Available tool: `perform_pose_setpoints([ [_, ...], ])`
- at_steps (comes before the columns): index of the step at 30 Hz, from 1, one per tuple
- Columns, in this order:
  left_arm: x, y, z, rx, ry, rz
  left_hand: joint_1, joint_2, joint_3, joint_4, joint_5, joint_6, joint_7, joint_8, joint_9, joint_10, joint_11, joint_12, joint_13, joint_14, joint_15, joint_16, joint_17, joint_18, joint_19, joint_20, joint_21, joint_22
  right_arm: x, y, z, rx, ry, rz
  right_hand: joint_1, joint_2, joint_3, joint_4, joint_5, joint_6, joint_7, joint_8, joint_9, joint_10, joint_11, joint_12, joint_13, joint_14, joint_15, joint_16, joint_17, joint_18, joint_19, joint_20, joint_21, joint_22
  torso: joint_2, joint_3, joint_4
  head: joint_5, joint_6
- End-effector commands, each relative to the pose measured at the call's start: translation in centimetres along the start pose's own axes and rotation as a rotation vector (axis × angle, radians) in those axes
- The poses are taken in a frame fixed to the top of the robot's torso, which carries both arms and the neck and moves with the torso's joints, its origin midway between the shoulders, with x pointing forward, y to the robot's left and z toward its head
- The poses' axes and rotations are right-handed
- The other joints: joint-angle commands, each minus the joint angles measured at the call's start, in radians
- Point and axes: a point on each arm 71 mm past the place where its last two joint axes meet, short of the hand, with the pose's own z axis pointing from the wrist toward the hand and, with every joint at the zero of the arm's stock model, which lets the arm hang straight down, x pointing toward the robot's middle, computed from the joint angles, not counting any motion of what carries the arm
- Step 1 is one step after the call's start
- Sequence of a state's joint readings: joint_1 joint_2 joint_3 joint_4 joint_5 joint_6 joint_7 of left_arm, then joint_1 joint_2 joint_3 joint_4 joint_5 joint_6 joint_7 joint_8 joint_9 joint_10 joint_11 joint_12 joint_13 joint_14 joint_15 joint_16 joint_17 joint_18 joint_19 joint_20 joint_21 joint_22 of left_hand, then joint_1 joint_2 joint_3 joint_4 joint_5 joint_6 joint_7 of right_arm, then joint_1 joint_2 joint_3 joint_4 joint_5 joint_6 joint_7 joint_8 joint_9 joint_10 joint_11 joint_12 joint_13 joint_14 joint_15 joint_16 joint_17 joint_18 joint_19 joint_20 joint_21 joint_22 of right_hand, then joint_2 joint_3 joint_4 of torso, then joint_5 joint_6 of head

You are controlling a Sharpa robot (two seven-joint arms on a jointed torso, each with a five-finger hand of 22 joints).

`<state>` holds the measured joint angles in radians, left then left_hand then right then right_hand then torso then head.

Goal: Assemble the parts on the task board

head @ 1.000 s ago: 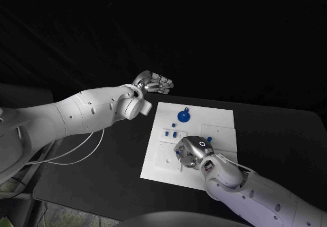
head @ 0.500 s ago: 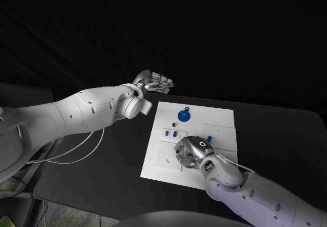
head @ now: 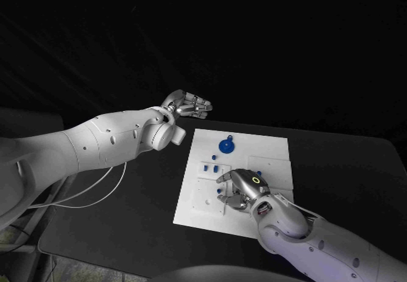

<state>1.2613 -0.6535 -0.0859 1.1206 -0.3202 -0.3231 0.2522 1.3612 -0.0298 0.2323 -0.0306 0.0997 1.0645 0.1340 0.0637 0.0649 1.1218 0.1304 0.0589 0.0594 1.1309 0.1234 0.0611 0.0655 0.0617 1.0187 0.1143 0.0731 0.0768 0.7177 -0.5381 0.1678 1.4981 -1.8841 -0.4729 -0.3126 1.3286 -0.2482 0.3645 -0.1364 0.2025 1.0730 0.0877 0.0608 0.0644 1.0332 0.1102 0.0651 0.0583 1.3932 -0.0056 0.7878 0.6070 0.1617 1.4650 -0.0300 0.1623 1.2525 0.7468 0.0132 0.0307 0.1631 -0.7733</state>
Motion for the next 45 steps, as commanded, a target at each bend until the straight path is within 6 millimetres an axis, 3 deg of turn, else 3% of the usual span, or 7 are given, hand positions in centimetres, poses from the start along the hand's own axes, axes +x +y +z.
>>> perform_pose_setpoints([
  [1, 0.0, 0.0, 0.0, 0.006, 0.014, 0.0, 0.0, 0.0, -0.007, 0.001, -0.004, -0.001, -0.001, -0.001, -0.001, -0.008, 0.001, 0.0, -0.001, -0.004, 0.005, 0.0, 0.001, -0.013, -0.007, 0.001, 0.001, -0.002, -1.4, -0.3, -0.1, 0.02, -0.043, 0.035, 0.012, 0.004, 0.008, 0.001, 0.002, -0.003, 0.005, 0.001, -0.001, 0.016, -0.006, 0.004, 0.0, 0.002, -0.004, 0.008, -0.002, 0.01, 0.019, 0.003, -0.004, 0.001, -0.002, 0.0006, -0.0039, -0.008, 0.008],
  [10, -0.4, 0.1, -0.1, 0.005, 0.008, 0.002, 0.0, 0.0, -0.007, 0.001, -0.004, -0.001, -0.001, -0.001, -0.001, -0.008, 0.001, 0.0, -0.001, -0.004, 0.005, 0.0, 0.001, -0.013, -0.007, 0.001, 0.001, -0.002, -6.1, -3.6, -0.6, 0.08, -0.047, 0.05, -0.004, 0.001, 0.194, -0.07, -0.018, -0.002, 0.012, 0.002, -0.001, 0.104, -0.024, -0.004, 0.0, 0.025, -0.023, 0.024, 0.003, -0.004, 0.029, -0.02, 0.037, 0.052, -0.003, -0.0007, -0.0078, -0.032, 0.028],
  [13, -0.5, 0.1, -0.1, 0.008, 0.003, 0.004, 0.002, 0.002, -0.007, -0.002, -0.002, -0.001, 0.0, 0.0, -0.001, -0.006, 0.0, 0.0, 0.0, 0.0, 0.004, 0.0, 0.001, -0.012, -0.004, 0.0, 0.002, -0.001, -6.9, -5.1, -0.9, 0.109, -0.045, 0.035, -0.009, -0.002, 0.188, -0.069, -0.021, -0.001, 0.016, 0.002, -0.001, 0.1, -0.024, -0.003, 0.0, 0.025, -0.023, 0.024, 0.005, -0.006, 0.025, -0.019, 0.04, 0.062, -0.005, -0.0002, -0.011, -0.033, 0.031],
  [18, -0.5, 0.1, -0.1, 0.011, 0.001, 0.004, 0.002, 0.002, -0.007, -0.002, -0.002, -0.001, 0.0, 0.0, -0.001, -0.006, 0.0, 0.0, 0.0, 0.0, 0.004, 0.0, 0.001, -0.012, -0.004, 0.0, 0.002, -0.001, -7.5, -6.8, -1.2, 0.145, -0.018, 0.005, -0.005, 0.012, 0.064, -0.051, -0.007, -0.009, 0.007, 0.001, -0.001, 0.069, -0.019, -0.002, 0.001, 0.024, -0.016, 0.021, 0.003, -0.008, 0.028, -0.013, 0.02, 0.046, -0.005, 0.0016, -0.012, -0.029, 0.031],
  [24, -0.6, 0.1, -0.1, 0.01, 0.001, 0.004, 0.002, 0.002, -0.007, -0.002, -0.002, -0.001, 0.0, 0.0, -0.001, -0.006, 0.0, 0.0, 0.0, 0.0, 0.004, 0.0, 0.001, -0.012, -0.004, 0.0, 0.002, -0.001, -7.4, -7.5, -1.2, 0.161, 0.024, -0.021, 0.021, 0.026, 0.001, -0.027, -0.087, -0.019, -0.003, 0.002, -0.001, 0.046, -0.017, -0.001, 0.0, 0.02, -0.015, 0.019, 0.0, -0.013, 0.028, -0.011, 0.003, 0.032, -0.005, 0.0011, -0.0103, -0.03, 0.03],
  [34, -0.6, 0.2, -0.1, 0.009, 0.002, 0.004, 0.002, 0.002, -0.007, -0.002, -0.002, -0.001, 0.0, 0.0, -0.001, -0.006, 0.0, 0.0, 0.0, 0.0, 0.004, 0.0, 0.001, -0.012, -0.004, 0.0, 0.002, -0.001, -7.0, -8.5, -1.2, 0.189, 0.062, -0.065, 0.021, 0.03, 0.028, -0.021, -0.11, -0.002, 0.004, 0.002, -0.001, 0.055, -0.022, -0.002, 0.0, 0.021, -0.02, 0.019, 0.001, -0.02, 0.029, -0.016, 0.002, 0.034, -0.005, -0.0023, -0.0088, -0.033, 0.026],
  [45, -0.6, 0.2, -0.1, 0.005, 0.004, 0.004, 0.0, 0.002, -0.007, -0.002, -0.002, -0.001, 0.0, 0.0, -0.001, -0.006, 0.0, 0.0, -0.001, 0.0, 0.004, 0.0, 0.001, -0.012, -0.004, 0.0, 0.002, -0.001, -6.6, -8.7, -0.5, 0.2, 0.067, -0.075, -0.009, 0.031, 0.148, -0.017, -0.133, 0.044, 0.016, 0.001, -0.001, 0.098, -0.027, -0.003, 0.0, 0.026, -0.017, 0.026, 0.006, -0.018, 0.032, -0.014, 0.008, 0.046, -0.005, -0.0017, -0.0087, -0.03, 0.029],
])
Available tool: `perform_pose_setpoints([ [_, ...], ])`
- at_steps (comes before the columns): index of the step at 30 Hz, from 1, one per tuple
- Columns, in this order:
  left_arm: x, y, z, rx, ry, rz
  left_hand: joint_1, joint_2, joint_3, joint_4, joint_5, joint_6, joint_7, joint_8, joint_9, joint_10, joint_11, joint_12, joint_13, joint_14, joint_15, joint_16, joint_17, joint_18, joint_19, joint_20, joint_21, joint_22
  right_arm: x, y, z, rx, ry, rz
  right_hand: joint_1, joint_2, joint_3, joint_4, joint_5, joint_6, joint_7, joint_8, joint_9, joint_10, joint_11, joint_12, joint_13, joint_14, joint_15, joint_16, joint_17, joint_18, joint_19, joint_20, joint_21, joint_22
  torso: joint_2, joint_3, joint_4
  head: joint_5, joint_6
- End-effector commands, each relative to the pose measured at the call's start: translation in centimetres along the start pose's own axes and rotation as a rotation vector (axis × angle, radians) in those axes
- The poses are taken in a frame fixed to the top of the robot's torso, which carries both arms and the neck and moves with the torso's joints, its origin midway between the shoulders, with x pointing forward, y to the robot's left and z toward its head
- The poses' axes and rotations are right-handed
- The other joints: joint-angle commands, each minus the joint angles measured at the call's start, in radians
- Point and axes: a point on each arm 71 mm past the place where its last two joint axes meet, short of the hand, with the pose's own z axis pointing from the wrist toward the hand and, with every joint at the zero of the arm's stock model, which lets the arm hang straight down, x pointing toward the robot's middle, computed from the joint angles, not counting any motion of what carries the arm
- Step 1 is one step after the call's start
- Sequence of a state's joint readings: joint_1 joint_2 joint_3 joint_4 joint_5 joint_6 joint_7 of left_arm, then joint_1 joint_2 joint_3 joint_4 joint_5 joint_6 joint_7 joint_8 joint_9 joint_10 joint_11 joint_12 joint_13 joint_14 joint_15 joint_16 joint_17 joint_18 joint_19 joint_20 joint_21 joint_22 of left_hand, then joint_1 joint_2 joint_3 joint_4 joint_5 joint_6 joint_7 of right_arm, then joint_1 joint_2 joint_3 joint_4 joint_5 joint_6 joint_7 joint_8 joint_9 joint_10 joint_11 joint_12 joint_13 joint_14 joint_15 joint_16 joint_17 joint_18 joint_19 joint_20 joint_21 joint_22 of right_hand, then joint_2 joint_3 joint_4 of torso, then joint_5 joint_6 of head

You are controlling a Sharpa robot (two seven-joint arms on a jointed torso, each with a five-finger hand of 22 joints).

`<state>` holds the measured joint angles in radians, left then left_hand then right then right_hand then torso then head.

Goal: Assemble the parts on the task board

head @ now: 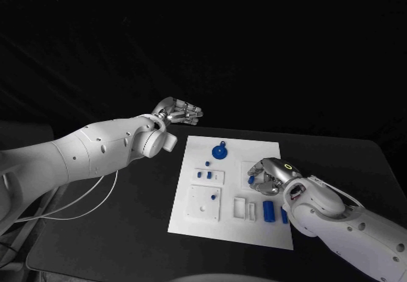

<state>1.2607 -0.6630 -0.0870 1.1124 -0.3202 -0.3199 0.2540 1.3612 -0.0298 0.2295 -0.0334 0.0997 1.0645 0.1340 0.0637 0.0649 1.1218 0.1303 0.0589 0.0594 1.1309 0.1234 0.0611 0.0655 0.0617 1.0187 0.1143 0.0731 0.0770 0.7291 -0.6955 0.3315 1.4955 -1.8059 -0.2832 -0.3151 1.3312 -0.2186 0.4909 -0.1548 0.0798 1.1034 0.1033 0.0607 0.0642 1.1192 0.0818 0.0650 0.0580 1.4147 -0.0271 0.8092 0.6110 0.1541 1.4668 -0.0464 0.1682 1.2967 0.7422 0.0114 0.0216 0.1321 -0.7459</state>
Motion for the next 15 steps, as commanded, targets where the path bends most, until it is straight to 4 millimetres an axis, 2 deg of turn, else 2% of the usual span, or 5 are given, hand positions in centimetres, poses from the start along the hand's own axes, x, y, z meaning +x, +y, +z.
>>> perform_pose_setpoints([
  [1, 0.21, -0.11, 0.03, 0.009, 0.016, -0.001, -0.001, 0.002, -0.004, 0.001, -0.002, -0.001, 0.0, 0.0, -0.001, -0.006, 0.0, 0.0, -0.001, -0.001, 0.004, 0.0, 0.001, -0.012, -0.004, 0.0, 0.001, -0.001, 0.04, -0.07, 0.21, 0.005, 0.01, -0.026, -0.014, 0.005, 0.042, 0.002, -0.019, 0.02, 0.001, 0.002, -0.001, 0.021, 0.0, -0.002, 0.0, 0.005, 0.004, 0.006, 0.002, -0.011, 0.031, 0.002, 0.004, 0.004, 0.0, 0.0001, 0.0001, 0.003, 0.0],
  [7, 0.26, -0.09, 0.05, 0.005, 0.02, -0.002, -0.001, 0.002, -0.004, 0.001, -0.002, -0.001, 0.0, 0.0, -0.001, -0.006, 0.0, 0.0, -0.001, -0.001, 0.004, 0.0, 0.001, -0.012, -0.004, 0.0, 0.001, -0.001, 0.03, -0.21, 0.52, 0.016, -0.003, -0.025, -0.036, -0.007, 0.138, 0.011, -0.028, 0.034, 0.007, 0.002, -0.001, 0.038, 0.0, -0.004, 0.0, 0.004, 0.003, 0.008, 0.004, -0.008, 0.029, 0.0, 0.013, 0.017, 0.0, -0.0007, -0.0015, 0.002, 0.001],
  [15, 0.3, -0.1, 0.07, 0.004, 0.018, -0.001, -0.001, 0.002, -0.006, 0.002, -0.003, 0.003, -0.001, 0.0, -0.001, -0.011, 0.002, 0.0, 0.0, -0.004, 0.006, 0.0, 0.0, -0.013, -0.006, 0.001, 0.001, -0.002, 0.17, -0.03, 0.73, 0.016, -0.004, -0.025, -0.039, 0.005, 0.159, 0.017, -0.03, 0.055, 0.004, 0.003, 0.0, 0.095, -0.015, -0.002, 0.001, 0.006, -0.004, 0.012, 0.008, -0.013, 0.029, -0.005, 0.018, 0.025, 0.0, 0.0009, -0.0005, 0.003, -0.003],
])
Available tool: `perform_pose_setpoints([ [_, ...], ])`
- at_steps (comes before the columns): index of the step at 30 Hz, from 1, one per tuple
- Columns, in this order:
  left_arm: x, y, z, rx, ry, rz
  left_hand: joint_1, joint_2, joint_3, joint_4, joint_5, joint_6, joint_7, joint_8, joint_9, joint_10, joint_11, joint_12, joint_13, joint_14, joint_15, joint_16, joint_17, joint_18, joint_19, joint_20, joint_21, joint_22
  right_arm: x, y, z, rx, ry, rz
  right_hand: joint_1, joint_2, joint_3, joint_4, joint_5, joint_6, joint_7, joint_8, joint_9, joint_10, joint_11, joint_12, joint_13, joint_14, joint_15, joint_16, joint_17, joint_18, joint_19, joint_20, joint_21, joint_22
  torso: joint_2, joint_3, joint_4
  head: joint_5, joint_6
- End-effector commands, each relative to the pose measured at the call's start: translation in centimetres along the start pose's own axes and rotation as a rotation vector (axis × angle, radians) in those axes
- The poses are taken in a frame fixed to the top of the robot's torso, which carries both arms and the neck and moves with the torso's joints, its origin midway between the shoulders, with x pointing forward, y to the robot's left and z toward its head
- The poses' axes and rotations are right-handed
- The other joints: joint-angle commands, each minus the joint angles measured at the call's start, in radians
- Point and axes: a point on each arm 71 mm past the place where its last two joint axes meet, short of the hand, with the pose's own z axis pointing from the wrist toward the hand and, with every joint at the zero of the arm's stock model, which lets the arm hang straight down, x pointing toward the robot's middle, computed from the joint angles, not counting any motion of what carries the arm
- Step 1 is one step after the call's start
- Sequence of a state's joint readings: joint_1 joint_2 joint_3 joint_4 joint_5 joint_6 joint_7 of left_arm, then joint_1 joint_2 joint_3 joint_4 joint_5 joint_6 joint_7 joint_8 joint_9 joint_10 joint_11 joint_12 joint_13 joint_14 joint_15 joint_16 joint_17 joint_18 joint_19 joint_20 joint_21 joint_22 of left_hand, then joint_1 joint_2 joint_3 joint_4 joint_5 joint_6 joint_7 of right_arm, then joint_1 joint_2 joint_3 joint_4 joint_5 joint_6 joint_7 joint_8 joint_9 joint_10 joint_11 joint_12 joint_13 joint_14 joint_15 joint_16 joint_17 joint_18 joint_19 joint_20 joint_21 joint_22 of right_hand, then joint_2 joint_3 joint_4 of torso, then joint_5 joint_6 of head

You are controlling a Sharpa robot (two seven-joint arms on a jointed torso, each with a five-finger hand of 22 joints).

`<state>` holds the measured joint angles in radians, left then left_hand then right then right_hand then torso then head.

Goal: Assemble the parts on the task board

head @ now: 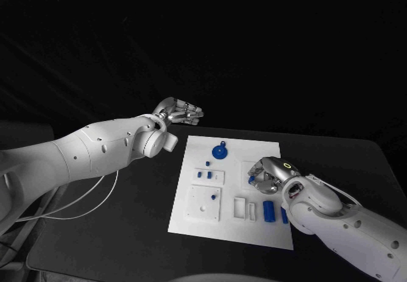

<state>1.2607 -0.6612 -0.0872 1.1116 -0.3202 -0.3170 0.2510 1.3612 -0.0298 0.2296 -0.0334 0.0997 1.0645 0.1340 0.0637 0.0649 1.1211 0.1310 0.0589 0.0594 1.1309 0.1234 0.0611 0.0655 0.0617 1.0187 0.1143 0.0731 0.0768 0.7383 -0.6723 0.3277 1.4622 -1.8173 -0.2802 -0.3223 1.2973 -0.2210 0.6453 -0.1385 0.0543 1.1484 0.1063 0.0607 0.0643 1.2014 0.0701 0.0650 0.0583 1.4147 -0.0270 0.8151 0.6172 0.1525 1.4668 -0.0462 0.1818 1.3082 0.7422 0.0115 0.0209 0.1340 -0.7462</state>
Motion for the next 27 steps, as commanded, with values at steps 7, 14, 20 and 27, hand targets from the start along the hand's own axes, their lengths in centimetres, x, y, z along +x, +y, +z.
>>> perform_pose_setpoints([
  [7, 0.2, -0.11, 0.05, 0.006, 0.012, 0.0, -0.001, 0.001, -0.007, 0.001, -0.003, 0.005, -0.002, 0.0, -0.001, -0.011, 0.001, 0.0, 0.0, -0.006, 0.006, 0.0, 0.0, -0.013, -0.006, 0.001, 0.001, -0.002, 0.13, 0.05, 0.2, 0.01, 0.0, -0.016, -0.004, 0.022, -0.003, 0.001, -0.004, 0.03, -0.005, 0.003, 0.001, 0.054, -0.016, -0.002, 0.002, 0.008, -0.012, 0.005, 0.005, -0.021, 0.029, -0.015, 0.009, 0.015, 0.0, 0.0006, -0.0003, 0.002, -0.005],
  [14, 0.19, -0.11, 0.04, 0.006, 0.013, 0.0, -0.001, 0.001, -0.007, 0.001, -0.003, 0.005, -0.002, 0.0, -0.001, -0.011, 0.001, 0.0, 0.0, -0.006, 0.006, 0.0, 0.0, -0.013, -0.006, 0.001, 0.001, -0.002, 0.53, 0.18, 0.29, 0.013, 0.016, -0.024, -0.003, 0.032, -0.01, -0.004, -0.004, 0.046, -0.009, 0.003, 0.001, 0.073, -0.022, -0.002, 0.003, 0.008, -0.017, 0.004, 0.008, -0.026, 0.028, -0.02, 0.012, 0.014, 0.0, 0.0008, 0.0002, 0.002, -0.009],
  [20, 0.19, -0.1, 0.04, 0.005, 0.013, 0.0, -0.001, 0.001, -0.007, 0.001, -0.003, 0.005, -0.002, 0.0, -0.001, -0.011, 0.001, 0.0, 0.0, -0.006, 0.006, 0.0, 0.0, -0.013, -0.006, 0.001, 0.001, -0.002, 0.71, 0.28, 0.29, 0.015, 0.02, -0.03, 0.004, 0.054, -0.026, -0.009, -0.005, 0.09, -0.02, 0.007, 0.007, 0.118, -0.038, 0.001, 0.005, 0.008, -0.027, 0.002, 0.011, -0.034, 0.028, -0.028, 0.015, 0.016, 0.0, 0.0004, -0.0003, 0.001, -0.011],
  [27, 0.21, -0.09, 0.04, 0.004, 0.015, 0.0, 0.001, 0.003, -0.008, -0.001, -0.003, 0.007, -0.002, 0.0, -0.001, -0.012, 0.001, 0.0, 0.0, -0.006, 0.006, 0.0, 0.001, -0.012, -0.007, 0.002, 0.001, -0.002, 0.62, 0.4, 0.28, 0.033, 0.003, -0.034, 0.001, 0.086, -0.038, -0.007, -0.006, 0.133, -0.031, 0.007, 0.01, 0.155, -0.053, -0.001, 0.005, 0.012, -0.041, -0.001, 0.013, -0.047, 0.031, -0.042, 0.032, 0.018, 0.0, 0.0006, 0.0002, 0.0, -0.013],
])
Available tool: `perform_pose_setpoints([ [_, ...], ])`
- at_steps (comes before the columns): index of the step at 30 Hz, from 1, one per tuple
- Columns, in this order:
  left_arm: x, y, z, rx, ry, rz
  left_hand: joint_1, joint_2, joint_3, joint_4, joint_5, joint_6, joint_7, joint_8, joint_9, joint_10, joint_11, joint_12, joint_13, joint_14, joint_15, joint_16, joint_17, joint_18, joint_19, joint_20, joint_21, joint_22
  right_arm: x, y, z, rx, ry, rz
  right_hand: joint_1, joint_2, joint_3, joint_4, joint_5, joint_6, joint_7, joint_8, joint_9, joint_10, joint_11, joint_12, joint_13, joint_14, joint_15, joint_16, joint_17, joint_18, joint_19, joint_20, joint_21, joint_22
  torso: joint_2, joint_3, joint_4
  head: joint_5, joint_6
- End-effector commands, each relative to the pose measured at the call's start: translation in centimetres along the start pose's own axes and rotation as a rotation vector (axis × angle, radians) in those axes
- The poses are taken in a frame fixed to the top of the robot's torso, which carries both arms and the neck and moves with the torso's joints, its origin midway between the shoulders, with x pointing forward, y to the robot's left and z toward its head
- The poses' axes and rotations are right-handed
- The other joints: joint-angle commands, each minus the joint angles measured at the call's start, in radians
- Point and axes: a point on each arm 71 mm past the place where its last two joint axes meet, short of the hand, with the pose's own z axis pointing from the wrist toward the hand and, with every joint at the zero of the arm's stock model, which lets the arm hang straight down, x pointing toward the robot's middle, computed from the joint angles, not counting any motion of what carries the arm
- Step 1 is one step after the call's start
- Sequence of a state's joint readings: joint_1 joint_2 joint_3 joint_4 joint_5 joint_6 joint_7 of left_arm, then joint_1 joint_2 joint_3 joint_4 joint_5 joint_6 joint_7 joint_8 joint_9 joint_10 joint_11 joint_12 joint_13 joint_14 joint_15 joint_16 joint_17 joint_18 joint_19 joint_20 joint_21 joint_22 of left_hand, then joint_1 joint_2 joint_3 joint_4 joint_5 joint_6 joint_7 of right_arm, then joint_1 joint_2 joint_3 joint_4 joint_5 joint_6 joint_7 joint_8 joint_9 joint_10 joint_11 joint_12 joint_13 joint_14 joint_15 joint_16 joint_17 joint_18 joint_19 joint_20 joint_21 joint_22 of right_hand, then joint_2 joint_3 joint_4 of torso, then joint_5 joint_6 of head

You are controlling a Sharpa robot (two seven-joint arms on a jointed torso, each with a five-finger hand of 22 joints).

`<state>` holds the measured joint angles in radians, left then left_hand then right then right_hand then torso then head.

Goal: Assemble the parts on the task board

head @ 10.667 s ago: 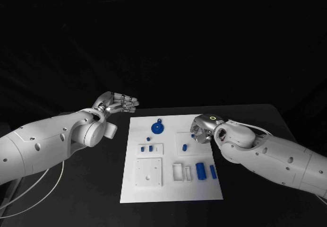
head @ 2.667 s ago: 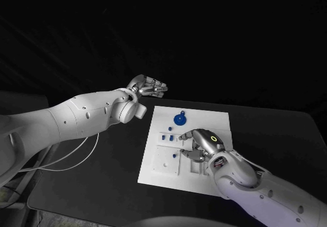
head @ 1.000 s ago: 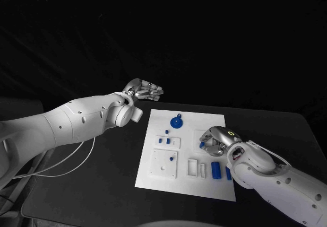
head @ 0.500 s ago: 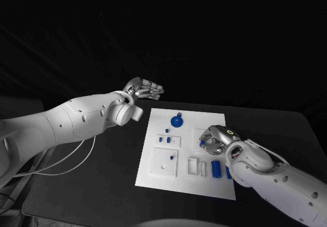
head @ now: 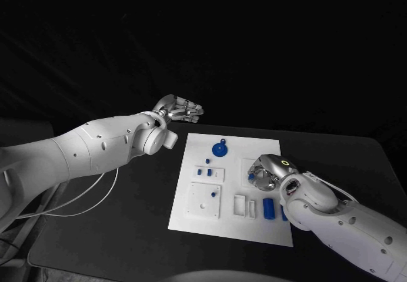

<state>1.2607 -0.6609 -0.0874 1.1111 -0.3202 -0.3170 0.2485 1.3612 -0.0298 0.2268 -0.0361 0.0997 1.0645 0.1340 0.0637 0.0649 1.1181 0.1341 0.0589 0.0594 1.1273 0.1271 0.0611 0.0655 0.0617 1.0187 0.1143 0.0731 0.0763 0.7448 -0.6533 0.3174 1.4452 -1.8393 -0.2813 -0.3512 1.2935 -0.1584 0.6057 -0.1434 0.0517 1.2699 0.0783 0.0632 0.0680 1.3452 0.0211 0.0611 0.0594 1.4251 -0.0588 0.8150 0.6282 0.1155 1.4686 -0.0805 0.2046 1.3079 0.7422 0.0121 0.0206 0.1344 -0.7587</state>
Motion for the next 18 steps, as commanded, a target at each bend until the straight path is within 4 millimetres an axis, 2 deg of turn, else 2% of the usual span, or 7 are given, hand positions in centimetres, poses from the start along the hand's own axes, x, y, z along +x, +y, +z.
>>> perform_pose_setpoints([
  [1, 0.2, -0.1, 0.0, 0.007, 0.016, 0.0, 0.001, 0.003, -0.005, 0.002, -0.003, 0.007, -0.002, 0.0, -0.001, -0.009, -0.002, 0.0, 0.0, -0.003, 0.003, 0.0, 0.001, -0.012, -0.007, 0.002, 0.001, -0.001, 0.3, 0.2, -0.1, 0.015, 0.002, -0.014, 0.003, 0.025, 0.006, -0.005, -0.003, 0.014, -0.004, 0.003, 0.007, 0.014, -0.004, 0.002, 0.004, 0.002, -0.01, -0.001, 0.002, -0.012, 0.029, -0.01, 0.01, 0.018, 0.0, 0.0001, 0.0005, -0.001, -0.001],
  [3, 0.2, -0.1, 0.0, 0.006, 0.015, 0.0, 0.001, 0.003, -0.005, 0.002, -0.003, 0.007, -0.002, 0.0, -0.001, -0.009, -0.002, 0.0, 0.0, -0.003, 0.003, 0.0, 0.001, -0.012, -0.007, 0.002, 0.001, -0.001, 0.2, 0.3, -0.1, 0.017, -0.009, -0.01, -0.007, 0.026, 0.021, -0.015, -0.003, 0.019, -0.005, 0.002, 0.007, 0.018, -0.006, 0.002, 0.004, 0.007, -0.012, -0.004, 0.004, -0.018, 0.031, -0.015, 0.023, 0.021, 0.0, -0.0001, -0.0002, -0.002, 0.001],
  [9, 0.1, 0.0, 0.1, 0.004, 0.013, 0.001, 0.001, 0.003, -0.005, 0.002, -0.003, 0.007, -0.002, 0.0, -0.001, -0.009, -0.002, 0.0, 0.0, -0.003, 0.003, 0.0, 0.001, -0.012, -0.007, 0.002, 0.001, -0.001, -0.3, 0.6, -0.3, 0.013, -0.04, 0.026, -0.02, 0.027, 0.037, -0.029, -0.003, 0.024, -0.007, 0.002, 0.007, 0.025, -0.007, 0.002, 0.004, 0.014, -0.014, -0.01, 0.008, -0.021, 0.033, -0.018, 0.046, 0.024, 0.0, 0.0001, -0.0002, -0.002, 0.003],
  [14, 0.0, 0.0, 0.1, 0.002, 0.011, 0.002, 0.001, 0.003, -0.005, 0.002, -0.003, 0.007, -0.002, 0.0, -0.001, -0.009, -0.002, 0.0, 0.0, -0.003, 0.003, 0.0, 0.001, -0.012, -0.007, 0.002, 0.001, -0.001, -1.6, 0.6, 0.0, 0.029, -0.03, 0.146, -0.027, 0.03, 0.041, -0.035, -0.003, 0.026, -0.007, 0.002, 0.009, 0.028, -0.008, 0.002, 0.004, 0.017, -0.015, -0.013, 0.012, -0.022, 0.034, -0.019, 0.058, 0.023, -0.001, 0.0005, 0.0002, 0.0, 0.003],
  [18, -0.1, 0.1, 0.2, 0.001, 0.01, 0.002, 0.001, 0.003, -0.005, 0.002, -0.003, 0.007, -0.002, 0.0, -0.001, -0.009, -0.002, 0.0, 0.0, -0.003, 0.003, 0.0, 0.001, -0.012, -0.007, 0.002, 0.001, -0.001, -2.7, 0.5, 0.3, 0.038, -0.014, 0.234, -0.031, 0.037, 0.036, -0.043, -0.002, 0.025, -0.007, 0.002, 0.01, 0.026, -0.008, 0.002, 0.005, 0.017, -0.015, -0.015, 0.014, -0.019, 0.033, -0.017, 0.058, 0.022, -0.001, -0.0006, -0.0007, 0.002, 0.005],
])
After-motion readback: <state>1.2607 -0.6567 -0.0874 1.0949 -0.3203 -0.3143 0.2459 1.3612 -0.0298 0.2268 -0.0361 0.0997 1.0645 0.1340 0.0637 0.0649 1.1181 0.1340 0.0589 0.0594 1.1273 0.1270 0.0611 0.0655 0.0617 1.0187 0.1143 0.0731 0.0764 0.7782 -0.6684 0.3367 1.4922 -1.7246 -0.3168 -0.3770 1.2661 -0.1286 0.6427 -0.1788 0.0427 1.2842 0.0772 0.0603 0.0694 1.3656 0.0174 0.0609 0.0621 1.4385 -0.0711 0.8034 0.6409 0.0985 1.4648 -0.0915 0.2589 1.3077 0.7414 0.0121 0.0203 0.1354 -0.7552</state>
